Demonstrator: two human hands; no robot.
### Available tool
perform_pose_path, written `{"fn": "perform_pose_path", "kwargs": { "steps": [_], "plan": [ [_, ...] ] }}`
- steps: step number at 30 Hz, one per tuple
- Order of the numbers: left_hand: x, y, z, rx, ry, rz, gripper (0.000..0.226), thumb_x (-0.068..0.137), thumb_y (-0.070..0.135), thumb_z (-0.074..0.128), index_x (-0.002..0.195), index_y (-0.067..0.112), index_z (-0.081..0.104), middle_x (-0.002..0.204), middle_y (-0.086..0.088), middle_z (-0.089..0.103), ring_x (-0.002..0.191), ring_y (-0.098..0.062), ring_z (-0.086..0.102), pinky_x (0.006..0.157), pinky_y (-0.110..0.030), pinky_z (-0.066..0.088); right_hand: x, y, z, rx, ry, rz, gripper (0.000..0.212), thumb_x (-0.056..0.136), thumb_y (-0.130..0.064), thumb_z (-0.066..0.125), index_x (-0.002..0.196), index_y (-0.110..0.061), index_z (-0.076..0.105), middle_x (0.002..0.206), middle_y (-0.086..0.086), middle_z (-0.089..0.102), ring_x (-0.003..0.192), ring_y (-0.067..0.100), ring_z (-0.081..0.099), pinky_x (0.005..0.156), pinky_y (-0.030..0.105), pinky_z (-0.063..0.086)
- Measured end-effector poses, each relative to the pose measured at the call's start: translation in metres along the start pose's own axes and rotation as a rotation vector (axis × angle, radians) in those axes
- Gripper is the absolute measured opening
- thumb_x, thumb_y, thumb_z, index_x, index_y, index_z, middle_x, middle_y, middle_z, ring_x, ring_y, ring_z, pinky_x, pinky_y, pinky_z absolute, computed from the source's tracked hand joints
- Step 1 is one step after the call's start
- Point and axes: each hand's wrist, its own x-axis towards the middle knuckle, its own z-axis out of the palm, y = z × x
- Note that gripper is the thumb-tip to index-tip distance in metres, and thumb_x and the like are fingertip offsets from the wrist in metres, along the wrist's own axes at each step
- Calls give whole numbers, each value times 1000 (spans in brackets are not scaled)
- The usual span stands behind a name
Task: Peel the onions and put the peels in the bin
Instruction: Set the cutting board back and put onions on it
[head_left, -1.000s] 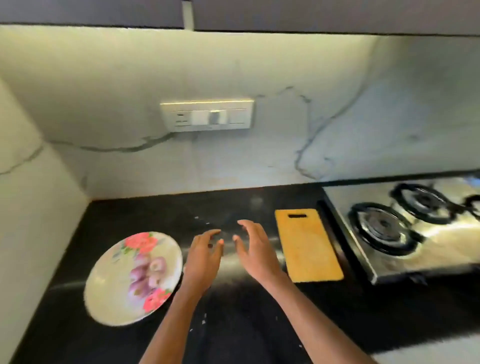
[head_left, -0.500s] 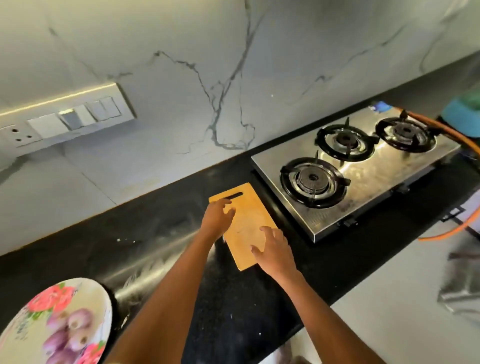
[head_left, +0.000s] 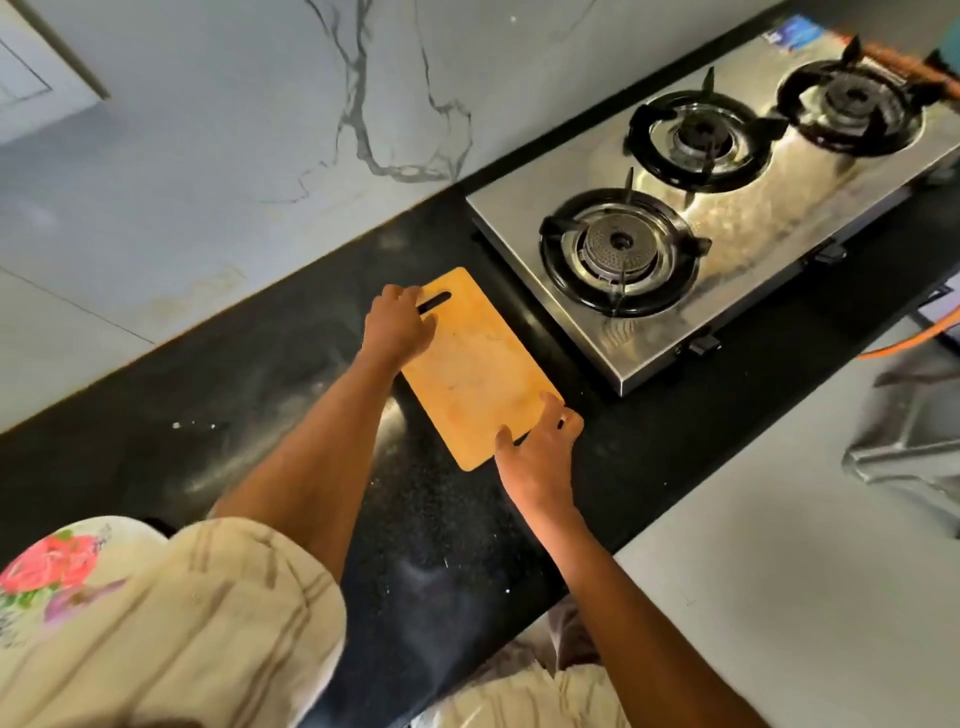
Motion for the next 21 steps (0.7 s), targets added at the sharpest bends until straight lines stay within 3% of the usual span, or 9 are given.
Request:
{"fn": "perform_pose_path", "kwargs": {
  "steps": [7, 12, 21],
  "plan": [
    [-30, -44, 2, -54, 33, -192, 51, 99, 33, 56, 145, 13, 47, 143, -19, 43, 130, -41, 43, 107, -49, 41, 33, -15, -3, 16, -11, 13, 71, 95, -13, 66, 155, -18, 28, 160, 12, 20, 139, 35, 41, 105, 41, 46],
    [-91, -94, 2, -210, 123, -411, 53, 101, 35, 56, 144, 7, 45, 142, -22, 42, 128, -41, 47, 108, -47, 38, 59, -49, 10, -122, -166, -132, 68, 92, -13, 69, 153, -14, 37, 155, 10, 38, 145, 28, 35, 118, 41, 34],
    [-208, -139, 17, -320, 184, -735, 56, 97, 23, 55, 146, 0, 40, 143, -27, 41, 132, -46, 42, 112, -48, 32, 27, -59, 68, -466, -442, -421, 58, 95, -18, 65, 149, -21, 44, 157, 11, 29, 144, 30, 27, 118, 40, 28]
  ]
}}
